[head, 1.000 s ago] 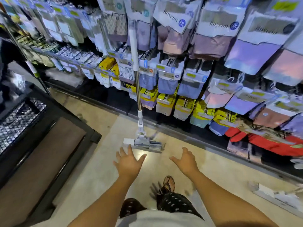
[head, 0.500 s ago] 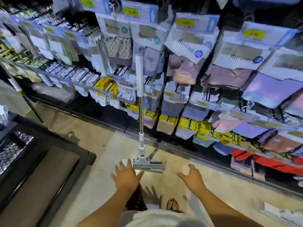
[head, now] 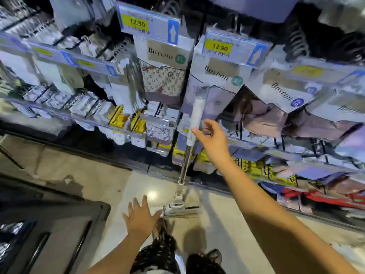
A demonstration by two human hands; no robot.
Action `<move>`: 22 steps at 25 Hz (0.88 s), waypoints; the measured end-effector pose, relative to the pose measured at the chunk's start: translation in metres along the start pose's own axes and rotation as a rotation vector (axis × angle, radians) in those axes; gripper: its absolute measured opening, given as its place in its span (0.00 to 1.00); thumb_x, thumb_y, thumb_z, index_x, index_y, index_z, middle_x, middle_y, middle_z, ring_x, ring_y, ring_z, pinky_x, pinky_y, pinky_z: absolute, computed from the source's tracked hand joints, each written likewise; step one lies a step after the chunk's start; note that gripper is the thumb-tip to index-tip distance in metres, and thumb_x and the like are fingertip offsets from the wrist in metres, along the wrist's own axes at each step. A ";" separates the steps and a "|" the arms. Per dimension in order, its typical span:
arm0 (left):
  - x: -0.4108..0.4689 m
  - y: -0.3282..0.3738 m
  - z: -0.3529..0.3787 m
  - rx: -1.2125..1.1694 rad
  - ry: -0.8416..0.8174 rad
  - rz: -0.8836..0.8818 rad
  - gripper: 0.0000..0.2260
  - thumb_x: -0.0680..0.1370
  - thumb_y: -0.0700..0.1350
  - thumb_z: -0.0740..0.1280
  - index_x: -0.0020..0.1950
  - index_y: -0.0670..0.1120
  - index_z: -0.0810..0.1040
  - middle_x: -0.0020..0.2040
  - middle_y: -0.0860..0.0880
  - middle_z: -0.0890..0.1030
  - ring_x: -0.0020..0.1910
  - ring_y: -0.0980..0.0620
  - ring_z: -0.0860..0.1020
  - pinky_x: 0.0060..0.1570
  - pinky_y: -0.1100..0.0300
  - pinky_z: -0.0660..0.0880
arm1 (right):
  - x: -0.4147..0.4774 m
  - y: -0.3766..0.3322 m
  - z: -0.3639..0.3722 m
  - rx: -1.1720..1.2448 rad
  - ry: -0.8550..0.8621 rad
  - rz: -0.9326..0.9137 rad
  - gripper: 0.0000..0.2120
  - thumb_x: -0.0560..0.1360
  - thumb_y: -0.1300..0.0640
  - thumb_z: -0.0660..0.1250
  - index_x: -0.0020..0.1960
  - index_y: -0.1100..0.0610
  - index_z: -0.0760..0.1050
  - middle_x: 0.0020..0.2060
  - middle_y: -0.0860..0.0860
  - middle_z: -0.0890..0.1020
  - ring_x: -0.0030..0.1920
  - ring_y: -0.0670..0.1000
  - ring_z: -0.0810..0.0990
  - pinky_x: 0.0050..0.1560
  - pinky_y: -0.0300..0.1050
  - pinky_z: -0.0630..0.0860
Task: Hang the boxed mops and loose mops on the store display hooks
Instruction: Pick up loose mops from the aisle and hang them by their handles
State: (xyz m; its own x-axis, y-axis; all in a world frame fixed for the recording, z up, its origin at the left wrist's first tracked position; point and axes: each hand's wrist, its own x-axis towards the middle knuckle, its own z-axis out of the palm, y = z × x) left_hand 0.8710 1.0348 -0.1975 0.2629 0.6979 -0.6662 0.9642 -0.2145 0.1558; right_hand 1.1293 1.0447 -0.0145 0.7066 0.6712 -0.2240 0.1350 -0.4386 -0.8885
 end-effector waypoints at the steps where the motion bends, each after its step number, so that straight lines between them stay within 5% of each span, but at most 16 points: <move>1: 0.004 -0.004 0.004 0.015 -0.023 0.004 0.39 0.77 0.69 0.56 0.80 0.51 0.47 0.80 0.43 0.50 0.78 0.40 0.50 0.74 0.40 0.54 | 0.007 -0.006 0.002 -0.009 -0.012 -0.002 0.23 0.76 0.53 0.69 0.68 0.59 0.69 0.55 0.46 0.75 0.53 0.47 0.74 0.60 0.41 0.72; 5: 0.007 -0.003 0.007 -0.111 -0.065 0.039 0.39 0.76 0.68 0.58 0.80 0.51 0.48 0.80 0.43 0.51 0.79 0.42 0.51 0.74 0.41 0.53 | 0.028 -0.019 0.006 -0.089 -0.043 -0.011 0.18 0.79 0.56 0.66 0.65 0.64 0.70 0.59 0.57 0.78 0.56 0.54 0.77 0.60 0.46 0.74; 7: 0.006 0.002 0.000 -0.260 -0.030 0.079 0.39 0.76 0.66 0.61 0.80 0.50 0.51 0.80 0.42 0.53 0.78 0.42 0.53 0.75 0.42 0.54 | 0.030 -0.021 0.009 -0.125 -0.041 0.000 0.15 0.80 0.56 0.65 0.61 0.65 0.72 0.52 0.62 0.78 0.51 0.59 0.78 0.53 0.53 0.74; 10: 0.001 0.024 -0.023 -0.562 0.067 0.241 0.35 0.77 0.59 0.67 0.78 0.47 0.58 0.78 0.43 0.62 0.76 0.45 0.60 0.74 0.52 0.59 | 0.014 -0.018 0.009 -0.115 -0.036 -0.042 0.10 0.80 0.58 0.64 0.56 0.64 0.72 0.38 0.52 0.74 0.38 0.48 0.73 0.42 0.44 0.71; 16: -0.016 0.101 -0.086 -0.870 0.035 0.580 0.28 0.75 0.53 0.72 0.73 0.52 0.70 0.69 0.55 0.73 0.67 0.57 0.71 0.64 0.62 0.68 | -0.051 0.006 -0.021 -0.092 -0.070 -0.074 0.15 0.78 0.57 0.67 0.59 0.66 0.74 0.55 0.59 0.80 0.56 0.57 0.78 0.57 0.53 0.75; 22: -0.073 0.146 -0.073 -0.827 0.010 0.793 0.12 0.75 0.37 0.73 0.58 0.37 0.81 0.54 0.44 0.83 0.55 0.47 0.81 0.50 0.72 0.74 | -0.125 0.032 -0.066 -0.031 -0.029 -0.078 0.10 0.76 0.60 0.70 0.55 0.62 0.76 0.42 0.43 0.77 0.43 0.43 0.77 0.40 0.26 0.70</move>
State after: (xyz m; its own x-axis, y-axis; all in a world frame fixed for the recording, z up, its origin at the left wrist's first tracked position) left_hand 0.9947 1.0019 -0.0730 0.8036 0.5731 -0.1610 0.2534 -0.0846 0.9637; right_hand 1.0907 0.9076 0.0115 0.6727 0.7210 -0.1665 0.2106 -0.4023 -0.8910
